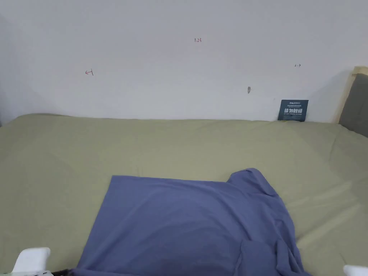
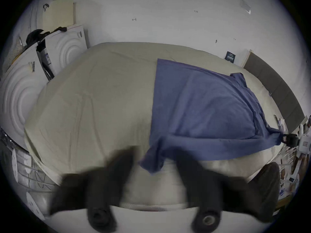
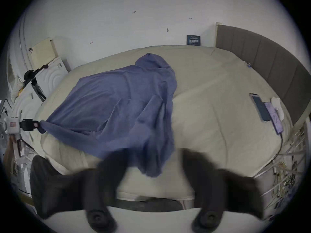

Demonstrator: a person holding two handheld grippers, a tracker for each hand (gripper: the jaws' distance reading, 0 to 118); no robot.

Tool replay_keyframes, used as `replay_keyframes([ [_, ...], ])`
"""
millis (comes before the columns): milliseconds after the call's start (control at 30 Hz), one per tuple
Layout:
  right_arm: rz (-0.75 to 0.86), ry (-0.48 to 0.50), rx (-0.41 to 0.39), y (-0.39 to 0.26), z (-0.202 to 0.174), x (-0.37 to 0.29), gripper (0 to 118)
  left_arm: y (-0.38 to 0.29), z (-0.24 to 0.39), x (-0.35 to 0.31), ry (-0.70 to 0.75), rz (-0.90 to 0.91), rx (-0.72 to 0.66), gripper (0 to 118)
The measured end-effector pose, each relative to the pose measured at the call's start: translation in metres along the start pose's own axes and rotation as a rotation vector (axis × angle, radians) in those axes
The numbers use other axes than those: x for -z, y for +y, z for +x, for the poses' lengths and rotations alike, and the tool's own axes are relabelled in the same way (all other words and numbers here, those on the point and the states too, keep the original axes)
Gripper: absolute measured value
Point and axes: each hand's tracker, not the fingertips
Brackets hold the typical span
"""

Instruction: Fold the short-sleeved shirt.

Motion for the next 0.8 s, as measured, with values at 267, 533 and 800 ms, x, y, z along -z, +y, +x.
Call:
replay_keyframes([
  [267,0.149,0.031,0.001,0.02,-0.014,-0.039,107,0.0,0.007,-0.042,-0.032,0.175,0.011,114],
  [533,0.252,-0.017,-0.047,0.014,-0.034,-0.05,9,0.005,0.02,-0.064,0.033,0.282,0.06,2],
  [800,0.196,0.004,0.001,0.006,-0.023,-0.042,1,-0.006,-0.037,-0.018,-0.03,0.138,-0.053,1],
])
